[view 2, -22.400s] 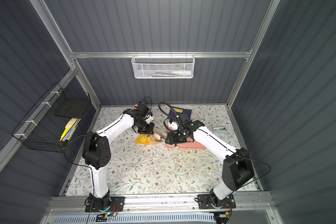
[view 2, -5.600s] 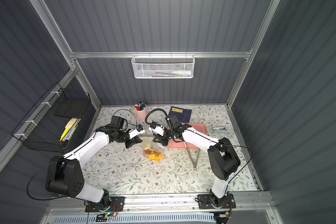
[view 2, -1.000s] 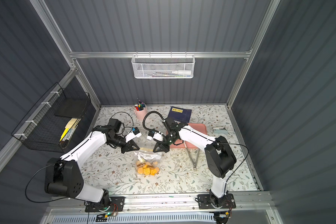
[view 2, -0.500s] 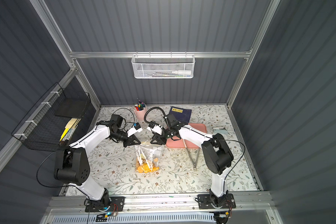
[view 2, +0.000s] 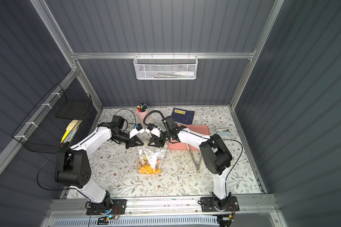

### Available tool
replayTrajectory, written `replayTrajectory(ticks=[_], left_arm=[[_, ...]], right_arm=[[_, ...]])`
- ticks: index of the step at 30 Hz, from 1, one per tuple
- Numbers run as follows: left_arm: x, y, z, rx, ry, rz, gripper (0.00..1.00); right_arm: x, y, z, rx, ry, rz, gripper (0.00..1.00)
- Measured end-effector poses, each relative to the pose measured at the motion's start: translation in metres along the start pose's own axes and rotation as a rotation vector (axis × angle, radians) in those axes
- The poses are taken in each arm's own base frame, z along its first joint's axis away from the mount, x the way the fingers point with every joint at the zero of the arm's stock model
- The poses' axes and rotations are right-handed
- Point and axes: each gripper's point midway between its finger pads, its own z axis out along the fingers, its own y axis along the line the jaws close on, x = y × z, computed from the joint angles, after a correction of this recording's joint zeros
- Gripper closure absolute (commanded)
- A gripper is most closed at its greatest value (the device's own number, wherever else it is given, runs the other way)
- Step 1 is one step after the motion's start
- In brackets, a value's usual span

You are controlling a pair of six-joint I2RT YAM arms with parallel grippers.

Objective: Put the cookies into a resealable bag to prevent moisture
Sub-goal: Close the ziploc bag at the center of the board.

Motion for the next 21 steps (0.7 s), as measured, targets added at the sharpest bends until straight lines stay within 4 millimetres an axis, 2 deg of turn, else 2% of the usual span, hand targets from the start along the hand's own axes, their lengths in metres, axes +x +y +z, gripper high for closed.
replayTrajectory(ticks=[1,3,4,8,9,10,11,12,13,17,18,19,20,21], left_arm=[[0.000,0.001,-0.001,-0.002,-0.001,-0.001,1.00],[0.000,0.001,-0.001,-0.003,-0.002,-0.002,1.00],[0.000,0.001,-0.001,-0.003,-0.002,-0.002,1.00],[0.000,0.001,-0.001,-0.002,-0.005,-0.001,1.00],[0.000,0.001,-0.001,-0.003,-0.005,-0.002,1.00],[0.000,0.002,-0.002,-0.004,-0.006,-0.003,1.00],[0.000,0.002,-0.002,-0.005,-0.007,-0.004,1.00],[0.000,0.002,-0.002,-0.006,-0.007,-0.003,1.00],[0.000,0.003,-0.002,-0.006,-0.007,-0.003,1.00],[0.000,0.002,-0.002,-0.004,-0.012,0.001,1.00],[-0.001,0.002,-0.002,-0.002,-0.014,0.002,1.00],[-0.001,0.002,-0.002,0.000,-0.016,0.004,1.00],[-0.001,0.002,-0.002,0.000,-0.016,0.004,1.00],[-0.001,0.002,-0.003,-0.002,-0.017,0.003,1.00]], right_arm=[[0.000,0.001,0.001,-0.003,0.000,0.003,0.75],[0.001,0.001,0.002,-0.008,0.002,0.008,0.97],[0.001,0.001,0.002,-0.010,0.002,0.010,1.00],[0.000,0.002,0.003,-0.014,-0.001,0.006,1.00],[0.000,0.002,0.002,-0.014,-0.002,0.006,0.97],[0.000,0.001,0.002,-0.012,-0.004,0.008,0.86],[0.000,0.001,0.001,-0.011,-0.006,0.014,0.85],[0.000,0.000,0.001,-0.009,-0.007,0.015,0.89],[0.000,-0.001,0.001,-0.007,-0.006,0.017,1.00],[0.002,0.000,-0.002,0.001,0.006,0.003,0.99],[0.002,0.001,-0.003,0.001,0.010,0.000,0.74],[0.002,0.002,-0.004,0.002,0.014,0.002,0.79],[0.003,0.002,-0.005,0.008,0.020,0.001,1.00],[0.005,0.001,-0.008,0.016,0.026,0.003,1.00]])
